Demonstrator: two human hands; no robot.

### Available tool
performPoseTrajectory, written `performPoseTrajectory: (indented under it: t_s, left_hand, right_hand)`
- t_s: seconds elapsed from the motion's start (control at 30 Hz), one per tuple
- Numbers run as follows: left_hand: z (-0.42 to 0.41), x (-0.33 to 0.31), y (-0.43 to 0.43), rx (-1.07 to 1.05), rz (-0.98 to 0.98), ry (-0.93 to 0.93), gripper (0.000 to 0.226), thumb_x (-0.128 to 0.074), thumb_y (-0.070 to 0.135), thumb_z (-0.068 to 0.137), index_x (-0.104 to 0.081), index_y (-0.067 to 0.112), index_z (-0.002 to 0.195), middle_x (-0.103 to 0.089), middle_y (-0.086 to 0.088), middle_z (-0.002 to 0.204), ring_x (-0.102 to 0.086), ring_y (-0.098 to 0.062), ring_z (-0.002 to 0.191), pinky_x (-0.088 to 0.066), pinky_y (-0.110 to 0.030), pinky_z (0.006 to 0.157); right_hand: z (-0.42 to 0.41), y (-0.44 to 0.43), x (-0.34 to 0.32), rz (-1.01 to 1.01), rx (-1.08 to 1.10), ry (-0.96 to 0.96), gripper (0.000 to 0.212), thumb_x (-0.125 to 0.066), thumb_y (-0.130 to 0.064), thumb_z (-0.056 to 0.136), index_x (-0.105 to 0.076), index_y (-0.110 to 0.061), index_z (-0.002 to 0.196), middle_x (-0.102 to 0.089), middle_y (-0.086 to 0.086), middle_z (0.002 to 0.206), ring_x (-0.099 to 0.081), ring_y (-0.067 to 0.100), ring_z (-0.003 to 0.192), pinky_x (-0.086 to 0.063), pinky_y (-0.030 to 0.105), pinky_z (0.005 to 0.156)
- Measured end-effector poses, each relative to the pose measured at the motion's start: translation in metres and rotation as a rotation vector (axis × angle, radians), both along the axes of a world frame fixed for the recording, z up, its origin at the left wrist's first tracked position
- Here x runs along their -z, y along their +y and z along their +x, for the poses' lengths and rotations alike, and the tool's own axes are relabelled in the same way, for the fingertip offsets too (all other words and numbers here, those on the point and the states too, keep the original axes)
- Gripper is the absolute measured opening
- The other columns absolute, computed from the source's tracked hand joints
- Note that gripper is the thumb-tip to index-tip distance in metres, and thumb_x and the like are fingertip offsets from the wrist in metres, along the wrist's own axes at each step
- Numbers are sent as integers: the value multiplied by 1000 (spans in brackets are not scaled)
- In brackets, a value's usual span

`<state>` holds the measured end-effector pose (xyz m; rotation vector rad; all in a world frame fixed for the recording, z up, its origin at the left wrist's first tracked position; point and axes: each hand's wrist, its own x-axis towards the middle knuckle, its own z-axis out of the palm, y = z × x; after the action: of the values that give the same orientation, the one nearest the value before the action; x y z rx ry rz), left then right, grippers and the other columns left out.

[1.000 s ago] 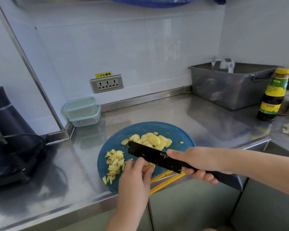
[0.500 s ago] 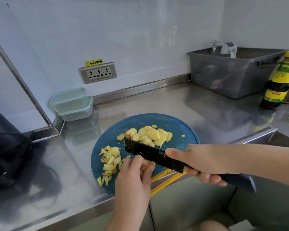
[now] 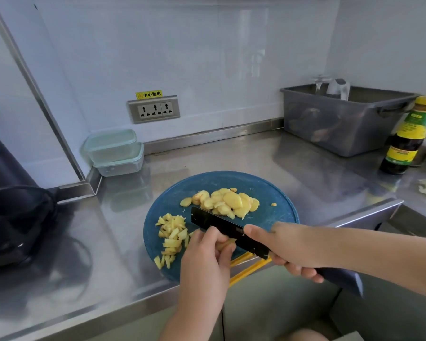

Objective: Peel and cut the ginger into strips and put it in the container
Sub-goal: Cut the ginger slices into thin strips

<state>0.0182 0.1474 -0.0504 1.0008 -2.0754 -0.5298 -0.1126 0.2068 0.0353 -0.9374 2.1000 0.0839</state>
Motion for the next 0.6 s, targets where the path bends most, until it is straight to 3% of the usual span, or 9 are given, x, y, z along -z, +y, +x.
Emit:
performPoseTrajectory:
  t_s: [0.1,0.2,0.27,0.4,0.43,0.5,0.53,0.6]
  left_hand:
    - [1,1,-2,-1,0,13,17,-71,22,82,-55,24,78,-48,15,78,-51,-1,64,-39,-11,55]
    - [0,2,-4,0,-17,4,14,-70,21,83,-57,22,79,-47,15,77,-50,-2,64,-37,-11,54]
    - [0,0,-4,1,-10,-7,13,-69,21,84,-57,21,79,-48,13,77,-50,-2,65,-37,-13,55]
    - [3,-3,-5,3,41,-30,12,-69,23,85,-59,24,80,-53,11,80,-53,-1,68,-40,-12,60]
    - [3,-4,-6,4,60,-25,12,-70,22,84,-59,25,80,-54,10,80,-54,0,69,-41,-11,61]
    - [3,-6,-6,7,98,-19,11,-71,21,83,-61,24,79,-57,9,81,-55,2,69,-41,-9,64]
    - [4,-8,-6,13,115,-17,10,-72,21,82,-62,24,79,-58,9,82,-55,3,69,-41,-7,65]
    - [5,-11,-7,30,147,-6,8,-73,20,81,-65,21,79,-61,9,82,-55,4,69,-41,-7,65]
  right_hand:
    - [-2,1,1,-107,-6,-17,67,-17,-71,91,-38,-14,62,-43,2,48,-41,14,39,-37,25,44]
    - [9,-4,-5,23,22,34,74,-10,-73,89,-38,-8,66,-40,9,59,-40,22,49,-37,29,53]
    - [20,-11,-9,2,-15,86,75,-10,-72,91,-42,-7,72,-42,13,59,-43,25,49,-43,31,56]
    - [26,-22,0,-105,-123,153,33,-14,-41,106,-32,-34,79,-50,21,67,-59,34,63,-55,41,87]
    - [26,-24,1,-109,-102,158,33,-13,-43,105,-40,-31,91,-51,20,59,-61,35,61,-55,40,86]
    - [26,-26,2,-88,-109,152,73,-8,-59,99,-54,-2,99,-45,16,37,-53,29,43,-54,36,73]
    - [23,-27,3,-98,-85,112,81,-8,-64,96,-53,4,90,-43,13,33,-48,27,41,-51,35,67]
    - [14,-28,5,-143,7,-27,77,-14,-71,92,-46,-4,73,-40,8,42,-40,23,42,-42,31,54]
